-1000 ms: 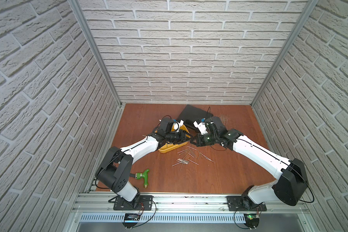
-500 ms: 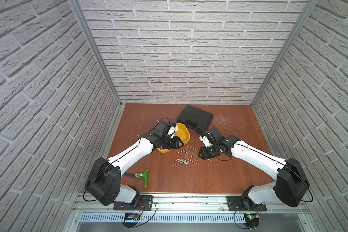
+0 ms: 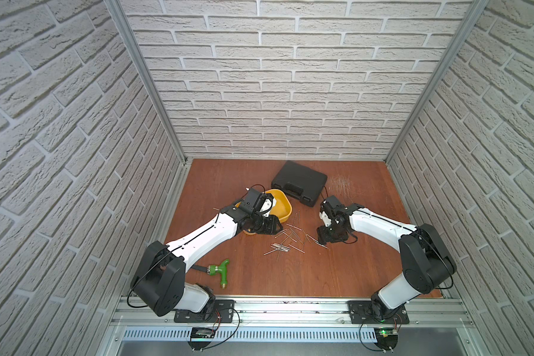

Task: Put the nails on the desktop into the storage box
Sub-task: Pick up the nail from the center of the board.

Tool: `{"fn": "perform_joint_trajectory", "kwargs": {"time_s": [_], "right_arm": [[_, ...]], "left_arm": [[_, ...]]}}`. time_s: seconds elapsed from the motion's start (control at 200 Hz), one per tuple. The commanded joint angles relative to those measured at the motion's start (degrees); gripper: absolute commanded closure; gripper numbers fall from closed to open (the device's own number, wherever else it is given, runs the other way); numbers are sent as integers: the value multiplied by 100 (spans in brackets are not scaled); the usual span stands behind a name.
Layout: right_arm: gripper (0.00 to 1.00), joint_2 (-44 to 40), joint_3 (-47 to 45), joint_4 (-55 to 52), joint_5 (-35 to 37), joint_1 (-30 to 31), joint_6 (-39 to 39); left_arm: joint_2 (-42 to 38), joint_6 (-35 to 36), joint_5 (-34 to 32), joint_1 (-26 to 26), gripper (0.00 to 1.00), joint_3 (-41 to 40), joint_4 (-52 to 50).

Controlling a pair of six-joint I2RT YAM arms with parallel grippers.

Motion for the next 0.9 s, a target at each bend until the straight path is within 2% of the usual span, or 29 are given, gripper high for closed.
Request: {"fn": "perform_joint_trajectory", "kwargs": {"time_s": [0.0, 0.375, 0.665, 0.895], "right_arm": [[33, 129, -50, 203, -161, -15, -155], [33, 577, -126, 430, -333, -31, -112], [37, 6, -682, 346, -438, 154, 216], [42, 3, -774, 334, -387, 489, 345]], "left_arm": [[60, 110, -2, -20, 56, 12, 38], [70, 97, 38, -14, 56, 49, 47], [83, 106, 37, -21, 56, 49, 68], [114, 82, 81, -20, 56, 41, 110]]}}
